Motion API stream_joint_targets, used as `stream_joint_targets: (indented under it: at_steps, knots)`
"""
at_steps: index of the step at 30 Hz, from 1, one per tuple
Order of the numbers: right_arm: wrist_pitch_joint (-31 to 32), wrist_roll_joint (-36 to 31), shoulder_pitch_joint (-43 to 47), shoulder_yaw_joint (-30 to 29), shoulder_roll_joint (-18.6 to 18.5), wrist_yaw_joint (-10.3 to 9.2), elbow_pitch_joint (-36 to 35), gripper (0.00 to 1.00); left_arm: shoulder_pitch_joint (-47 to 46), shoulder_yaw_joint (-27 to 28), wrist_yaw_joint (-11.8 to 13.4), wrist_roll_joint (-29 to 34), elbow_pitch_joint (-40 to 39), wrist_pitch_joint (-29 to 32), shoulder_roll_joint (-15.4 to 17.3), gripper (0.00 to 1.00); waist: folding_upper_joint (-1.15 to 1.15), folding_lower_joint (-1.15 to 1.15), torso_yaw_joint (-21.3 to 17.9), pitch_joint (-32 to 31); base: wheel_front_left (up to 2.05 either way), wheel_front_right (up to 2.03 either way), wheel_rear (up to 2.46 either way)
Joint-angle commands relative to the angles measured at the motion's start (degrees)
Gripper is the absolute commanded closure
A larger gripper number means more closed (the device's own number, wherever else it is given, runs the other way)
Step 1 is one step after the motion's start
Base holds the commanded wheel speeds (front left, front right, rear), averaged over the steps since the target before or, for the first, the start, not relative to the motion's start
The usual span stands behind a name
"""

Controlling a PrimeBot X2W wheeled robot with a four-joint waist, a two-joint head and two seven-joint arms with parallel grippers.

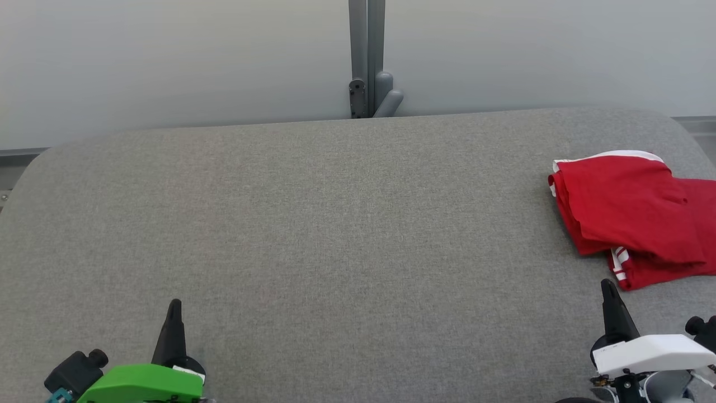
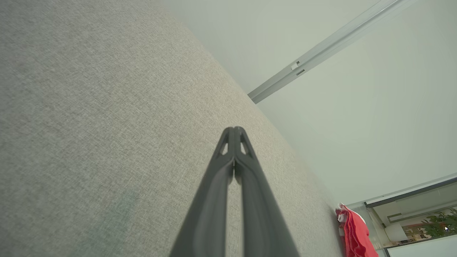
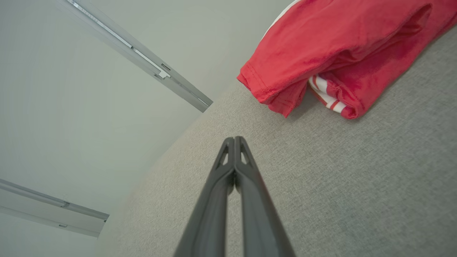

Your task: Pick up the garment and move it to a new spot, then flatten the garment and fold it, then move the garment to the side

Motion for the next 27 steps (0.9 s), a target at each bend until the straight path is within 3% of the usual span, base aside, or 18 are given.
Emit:
stream_joint_targets:
  at_steps: [1, 27]
  knots:
    - [0.52, 2.16, -1.53, 0.11, -0.37, -0.02, -0.43, 1.00, -1.72, 0.55, -0.31, -1.92, -0.69, 0.38, 0.51, 1.00, 0.25, 0.00, -0.02, 0.01, 0.00, 0.00, 0.00]
    - [4.94, 20.97, -4.16, 0.52, -0.55, -0.02, 0.44, 1.00, -4.03, 2.72, -0.71, -17.43, -0.96, 4.72, 0.57, 1.00, 0.40, 0.00, -0.33, 0.29, 0.00, 0.00, 0.00]
